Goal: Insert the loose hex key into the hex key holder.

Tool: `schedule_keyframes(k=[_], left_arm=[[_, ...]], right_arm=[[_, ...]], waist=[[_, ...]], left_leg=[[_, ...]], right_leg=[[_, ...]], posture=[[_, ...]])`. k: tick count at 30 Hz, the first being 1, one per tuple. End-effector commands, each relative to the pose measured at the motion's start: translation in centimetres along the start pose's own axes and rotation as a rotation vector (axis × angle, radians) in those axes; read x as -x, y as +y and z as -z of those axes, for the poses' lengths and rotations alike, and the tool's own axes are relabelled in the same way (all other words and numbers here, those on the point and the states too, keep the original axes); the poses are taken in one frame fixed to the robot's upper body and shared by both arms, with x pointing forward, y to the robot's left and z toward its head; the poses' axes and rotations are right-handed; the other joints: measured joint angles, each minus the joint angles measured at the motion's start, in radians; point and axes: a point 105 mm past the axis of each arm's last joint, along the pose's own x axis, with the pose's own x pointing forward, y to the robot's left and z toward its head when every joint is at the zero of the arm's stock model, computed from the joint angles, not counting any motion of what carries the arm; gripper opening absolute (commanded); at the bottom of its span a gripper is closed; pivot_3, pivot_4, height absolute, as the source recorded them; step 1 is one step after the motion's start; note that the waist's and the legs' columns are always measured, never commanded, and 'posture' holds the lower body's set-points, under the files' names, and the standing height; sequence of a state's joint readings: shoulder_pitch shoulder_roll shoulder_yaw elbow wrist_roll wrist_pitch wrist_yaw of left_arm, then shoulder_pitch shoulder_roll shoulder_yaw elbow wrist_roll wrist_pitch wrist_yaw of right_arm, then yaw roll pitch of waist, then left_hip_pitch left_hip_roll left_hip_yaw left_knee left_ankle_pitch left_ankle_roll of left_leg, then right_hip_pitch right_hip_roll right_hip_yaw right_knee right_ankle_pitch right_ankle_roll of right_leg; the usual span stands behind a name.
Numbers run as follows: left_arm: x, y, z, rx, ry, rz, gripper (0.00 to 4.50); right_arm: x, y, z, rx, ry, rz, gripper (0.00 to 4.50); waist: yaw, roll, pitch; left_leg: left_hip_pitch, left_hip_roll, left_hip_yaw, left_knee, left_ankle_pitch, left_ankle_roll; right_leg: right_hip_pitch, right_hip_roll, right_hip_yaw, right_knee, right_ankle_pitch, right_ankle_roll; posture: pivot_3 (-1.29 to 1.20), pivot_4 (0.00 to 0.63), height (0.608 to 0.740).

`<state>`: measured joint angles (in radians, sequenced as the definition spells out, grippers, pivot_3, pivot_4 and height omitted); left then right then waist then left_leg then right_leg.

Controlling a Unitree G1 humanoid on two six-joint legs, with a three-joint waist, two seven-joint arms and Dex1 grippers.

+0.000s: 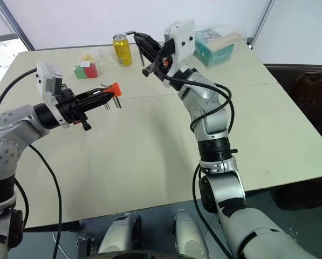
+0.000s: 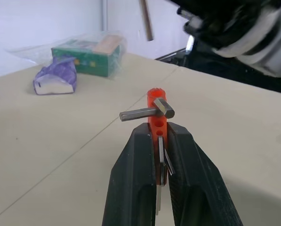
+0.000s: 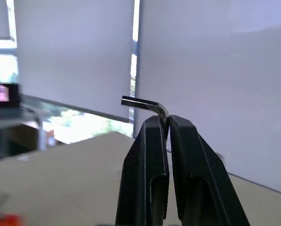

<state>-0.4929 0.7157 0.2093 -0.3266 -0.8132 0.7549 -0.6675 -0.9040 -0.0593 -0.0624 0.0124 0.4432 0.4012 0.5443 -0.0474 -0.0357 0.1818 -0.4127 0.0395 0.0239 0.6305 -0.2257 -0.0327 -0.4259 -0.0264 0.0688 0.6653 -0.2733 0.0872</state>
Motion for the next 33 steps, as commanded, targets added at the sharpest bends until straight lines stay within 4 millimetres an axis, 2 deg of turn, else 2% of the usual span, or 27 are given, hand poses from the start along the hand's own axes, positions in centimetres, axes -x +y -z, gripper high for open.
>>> schedule_keyframes(k=[1, 8, 15, 33], left_arm=[[-0.2, -0.1, -1.4, -0.056, -0.037, 0.014, 0.0], [-0.5, -0.3, -1.9, -0.066, -0.046, 0.023, 0.0], [-0.5, -0.5, -2.0, -0.066, -0.049, 0.027, 0.0], [-0.4, -0.6, -2.2, -0.063, -0.055, 0.026, 0.0]], right_arm=[[-0.1, 2.0, -2.2, -0.093, -0.078, -0.073, 0.04], [-0.9, 3.9, -0.8, -0.065, -0.061, -0.112, 0.04], [-1.8, 5.0, 0.9, -0.003, -0.054, -0.12, 0.04], [-2.2, 4.1, 2.1, 0.069, -0.055, -0.065, 0.04]], waist=[[0.0, 0.0, 0.0], [0.001, 0.0, 0.0], [0.001, 0.0, 0.0], [0.002, 0.0, 0.0]], left_leg=[[0.0, 0.0, 0.0, 0.0, 0.0, 0.0], [0.0, -0.001, 0.0, 0.0, 0.0, 0.0], [0.0, -0.001, 0.0, 0.0, 0.0, 0.0], [0.0, -0.001, 0.0, 0.0, 0.0, 0.0]], right_leg=[[0.0, 0.0, 0.0, 0.0, 0.0, 0.0], [0.0, 0.001, 0.0, 0.0, 0.0, 0.0], [-0.001, 0.001, 0.0, 0.0, 0.0, 0.0], [-0.001, 0.001, 0.0, 0.0, 0.0, 0.0]], posture=[[0.0, 0.15, 0.74], [0.0, 0.15, 0.74], [0.0, 0.15, 0.74], [0.0, 0.15, 0.74]])
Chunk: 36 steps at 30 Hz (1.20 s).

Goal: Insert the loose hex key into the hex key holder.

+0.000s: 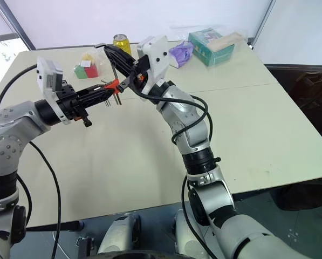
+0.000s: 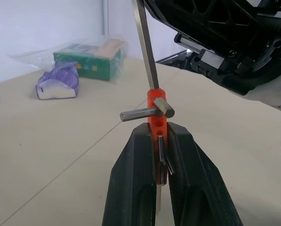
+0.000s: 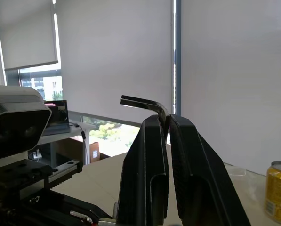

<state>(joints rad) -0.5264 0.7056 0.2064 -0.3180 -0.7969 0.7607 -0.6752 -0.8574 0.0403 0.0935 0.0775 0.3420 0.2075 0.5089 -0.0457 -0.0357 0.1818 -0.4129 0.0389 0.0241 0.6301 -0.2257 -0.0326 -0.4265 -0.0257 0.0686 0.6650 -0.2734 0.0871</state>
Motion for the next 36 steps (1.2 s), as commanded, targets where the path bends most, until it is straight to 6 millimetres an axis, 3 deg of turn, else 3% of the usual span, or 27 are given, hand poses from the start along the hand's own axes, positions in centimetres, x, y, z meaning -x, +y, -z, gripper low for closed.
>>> schedule_keyframes(k=[1, 36], left_arm=[[0.0, -0.5, -1.7, -0.047, -0.047, 0.018, 0.0], [-0.3, -0.4, -1.6, -0.039, -0.045, 0.018, 0.0]], right_arm=[[-0.4, 0.4, -1.0, 0.021, -0.041, -0.012, 0.04], [-1.3, 3.0, -3.3, 0.007, -0.121, -0.098, 0.04]], waist=[[0.0, 0.0, 0.0], [0.0, 0.0, 0.0]], left_leg=[[0.0, 0.0, 0.0, 0.0, 0.0, 0.0], [0.0, 0.0, 0.0, 0.0, 0.0, 0.0]], right_leg=[[0.0, 0.0, 0.0, 0.0, 0.0, 0.0], [0.0, 0.0, 0.0, 0.0, 0.0, 0.0]], posture=[[0.0, 0.15, 0.74], [0.0, 0.15, 0.74]])
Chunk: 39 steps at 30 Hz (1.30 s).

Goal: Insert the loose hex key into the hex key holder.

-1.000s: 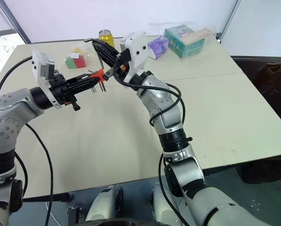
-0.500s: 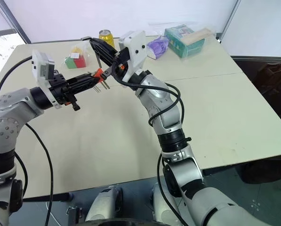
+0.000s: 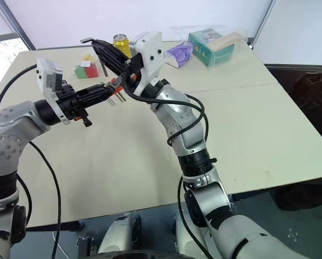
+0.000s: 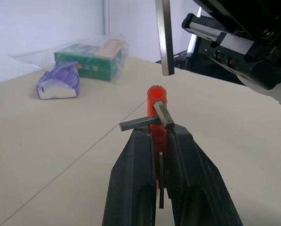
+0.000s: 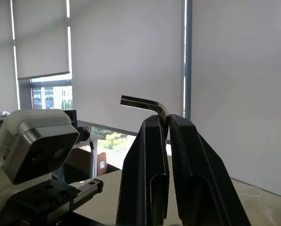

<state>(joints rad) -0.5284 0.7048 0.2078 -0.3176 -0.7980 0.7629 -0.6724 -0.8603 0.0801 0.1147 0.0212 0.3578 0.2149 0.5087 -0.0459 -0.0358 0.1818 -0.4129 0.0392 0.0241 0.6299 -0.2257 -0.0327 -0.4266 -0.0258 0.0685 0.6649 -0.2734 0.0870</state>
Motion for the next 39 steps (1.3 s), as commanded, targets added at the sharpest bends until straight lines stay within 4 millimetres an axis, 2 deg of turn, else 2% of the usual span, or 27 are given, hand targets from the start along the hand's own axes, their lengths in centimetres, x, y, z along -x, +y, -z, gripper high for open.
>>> schedule_keyframes(k=[1, 9, 17, 23, 29, 39], left_arm=[[-0.3, -0.5, -1.6, -0.04, -0.046, 0.02, 0.0], [-0.3, -0.5, -1.9, -0.044, -0.054, 0.017, 0.0], [-0.3, -0.5, -1.9, -0.044, -0.058, 0.018, 0.0], [-0.4, -0.5, -2.0, -0.045, -0.06, 0.019, 0.0], [-0.3, -0.4, -1.9, -0.044, -0.056, 0.014, 0.0], [-0.4, -0.4, -1.7, -0.042, -0.054, 0.013, 0.0]], right_arm=[[-0.7, 1.1, -1.8, 0.024, -0.058, -0.044, 0.04], [-0.3, 0.6, -0.8, 0.041, -0.025, -0.036, 0.04], [0.2, -1.2, -0.6, 0.096, -0.004, 0.006, 0.04], [0.2, -1.9, -0.6, 0.119, -0.001, 0.016, 0.04], [0.2, -1.8, -0.9, 0.12, -0.012, 0.004, 0.04], [-0.6, -0.3, -2.3, 0.106, -0.06, -0.038, 0.04]], waist=[[0.001, 0.0, 0.0], [-0.001, 0.0, 0.0], [0.0, 0.0, 0.0], [0.0, 0.0, 0.0], [0.0, 0.0, 0.0], [0.0, 0.0, 0.0]], left_leg=[[0.0, 0.0, 0.0, 0.0, 0.0, 0.0], [0.0, 0.0, 0.0, 0.0, 0.0, 0.0], [0.0, 0.0, 0.0, 0.0, 0.0, 0.0], [0.0, 0.0, 0.0, 0.0, 0.0, 0.0], [0.0, 0.0, 0.0, 0.0, 0.0, 0.0], [0.0, 0.0, 0.0, 0.0, 0.0, 0.0]], right_leg=[[0.0, 0.0, 0.0, 0.0, 0.0, 0.0], [0.0, 0.0, 0.0, 0.0, 0.0, 0.0], [0.0, 0.0, 0.0, 0.0, 0.0, 0.0], [0.0, 0.0, 0.0, 0.0, 0.0, 0.0], [0.0, 0.0, 0.0, 0.0, 0.0, 0.0], [0.0, 0.0, 0.0, 0.0, 0.0, 0.0]], posture=[[0.0, 0.15, 0.74], [0.0, 0.15, 0.74], [0.0, 0.15, 0.74], [0.0, 0.15, 0.74], [0.0, 0.15, 0.74], [0.0, 0.15, 0.74]])
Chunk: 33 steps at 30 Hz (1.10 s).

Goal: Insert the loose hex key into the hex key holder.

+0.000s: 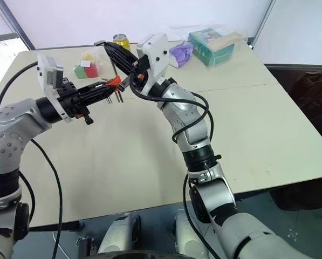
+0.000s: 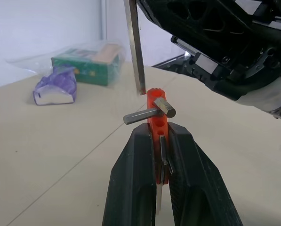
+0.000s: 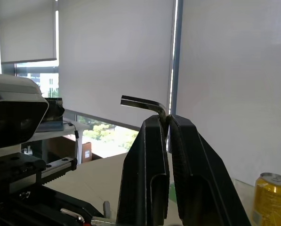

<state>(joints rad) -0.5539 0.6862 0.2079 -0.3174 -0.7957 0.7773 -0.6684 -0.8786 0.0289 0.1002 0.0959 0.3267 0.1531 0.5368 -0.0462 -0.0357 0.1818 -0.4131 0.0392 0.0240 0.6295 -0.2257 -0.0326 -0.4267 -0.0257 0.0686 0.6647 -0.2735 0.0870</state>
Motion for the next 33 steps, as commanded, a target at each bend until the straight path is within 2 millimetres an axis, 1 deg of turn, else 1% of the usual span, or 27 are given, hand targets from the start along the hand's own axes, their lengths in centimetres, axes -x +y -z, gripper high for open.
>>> schedule_keyframes(k=[1, 6, 16, 33], left_arm=[[0.0, -0.3, -1.3, -0.043, -0.039, 0.006, 0.0], [0.0, -0.2, -1.2, -0.041, -0.039, 0.004, 0.0], [0.0, 0.0, -1.7, -0.039, -0.059, -0.002, 0.0], [0.1, 0.2, -2.0, -0.035, -0.067, -0.012, 0.0]], right_arm=[[-1.1, 1.3, -3.2, 0.038, -0.099, -0.054, 0.04], [-1.3, 1.3, -3.7, 0.045, -0.108, -0.058, 0.04], [-0.6, 1.1, -2.5, 0.071, -0.066, -0.059, 0.04], [-0.4, 0.3, -2.5, 0.111, -0.053, -0.046, 0.04]], waist=[[0.0, 0.0, 0.0], [0.0, 0.0, 0.0], [0.0, 0.0, 0.0], [0.0, 0.0, 0.0]], left_leg=[[0.0, 0.0, 0.0, 0.0, 0.0, 0.0], [0.0, 0.0, 0.0, 0.0, 0.0, 0.0], [0.0, 0.0, 0.0, 0.0, 0.0, 0.0], [0.0, 0.0, 0.0, 0.0, 0.0, 0.0]], right_leg=[[0.0, 0.0, 0.0, 0.0, 0.0, 0.0], [0.0, 0.0, 0.0, 0.0, 0.0, 0.0], [0.0, 0.0, 0.0, 0.0, 0.0, 0.0], [0.0, 0.0, 0.0, 0.0, 0.0, 0.0]], posture=[[0.0, 0.15, 0.74], [0.0, 0.15, 0.74], [0.0, 0.15, 0.74], [0.0, 0.15, 0.74]])
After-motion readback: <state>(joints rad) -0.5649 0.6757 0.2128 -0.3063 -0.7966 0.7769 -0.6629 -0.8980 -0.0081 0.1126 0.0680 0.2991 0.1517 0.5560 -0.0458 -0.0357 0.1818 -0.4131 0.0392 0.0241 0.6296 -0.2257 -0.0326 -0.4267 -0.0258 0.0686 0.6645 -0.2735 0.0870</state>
